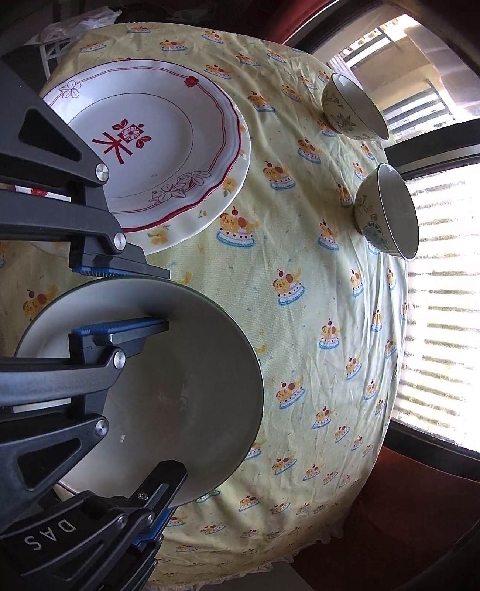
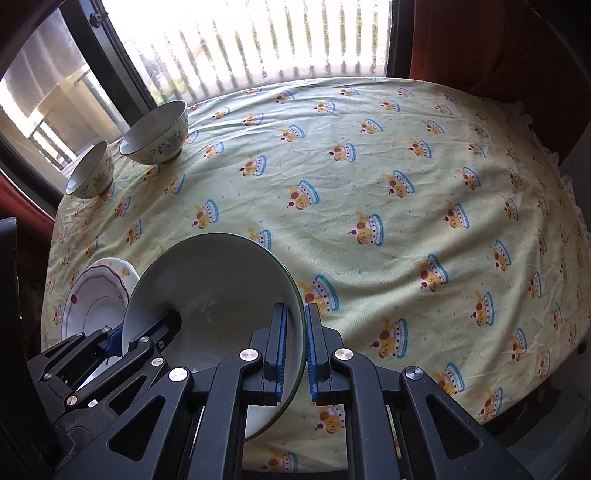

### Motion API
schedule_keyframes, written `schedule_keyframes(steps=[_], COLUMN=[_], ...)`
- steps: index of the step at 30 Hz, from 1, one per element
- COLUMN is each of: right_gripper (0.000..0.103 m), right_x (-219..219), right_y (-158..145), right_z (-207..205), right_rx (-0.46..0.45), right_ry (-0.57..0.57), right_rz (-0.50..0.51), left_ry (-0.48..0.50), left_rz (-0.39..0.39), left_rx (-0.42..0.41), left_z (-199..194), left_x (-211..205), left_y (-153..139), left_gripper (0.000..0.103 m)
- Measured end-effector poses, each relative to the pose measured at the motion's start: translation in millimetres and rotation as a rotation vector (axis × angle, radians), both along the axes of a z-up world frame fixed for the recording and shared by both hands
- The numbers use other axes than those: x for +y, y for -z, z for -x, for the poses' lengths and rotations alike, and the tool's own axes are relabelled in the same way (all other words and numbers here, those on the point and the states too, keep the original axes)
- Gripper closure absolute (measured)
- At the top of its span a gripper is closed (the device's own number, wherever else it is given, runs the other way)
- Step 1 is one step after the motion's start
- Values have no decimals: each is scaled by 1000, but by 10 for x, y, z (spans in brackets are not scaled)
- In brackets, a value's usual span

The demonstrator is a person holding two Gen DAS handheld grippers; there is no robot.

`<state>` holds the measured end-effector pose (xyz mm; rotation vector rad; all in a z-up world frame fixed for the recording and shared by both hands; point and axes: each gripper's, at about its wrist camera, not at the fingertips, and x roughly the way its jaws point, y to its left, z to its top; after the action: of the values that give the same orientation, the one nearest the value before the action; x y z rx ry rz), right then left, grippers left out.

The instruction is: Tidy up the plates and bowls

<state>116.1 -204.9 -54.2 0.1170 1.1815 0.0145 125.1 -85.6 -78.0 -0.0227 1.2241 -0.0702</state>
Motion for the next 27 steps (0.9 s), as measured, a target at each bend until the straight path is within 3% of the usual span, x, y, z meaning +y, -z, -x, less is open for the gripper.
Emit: schedule_keyframes(steps=[8,18,27], right_gripper=[90,90,87], right_x=[-180,-236,-316], right_y=[171,252,344], right_z=[-11,-26,-1], right_rx=[39,40,48], right_ry=[-92,-167,-204], right_rz=[-7,-6,-31], left_ry=[-94,-152,-137], left_rz=[6,-50,-55], left_rx=[55,17,11], left_z=[127,198,241], left_x=[-149,-276,-433], left_y=[186,189,175], left_gripper=[86,84,54])
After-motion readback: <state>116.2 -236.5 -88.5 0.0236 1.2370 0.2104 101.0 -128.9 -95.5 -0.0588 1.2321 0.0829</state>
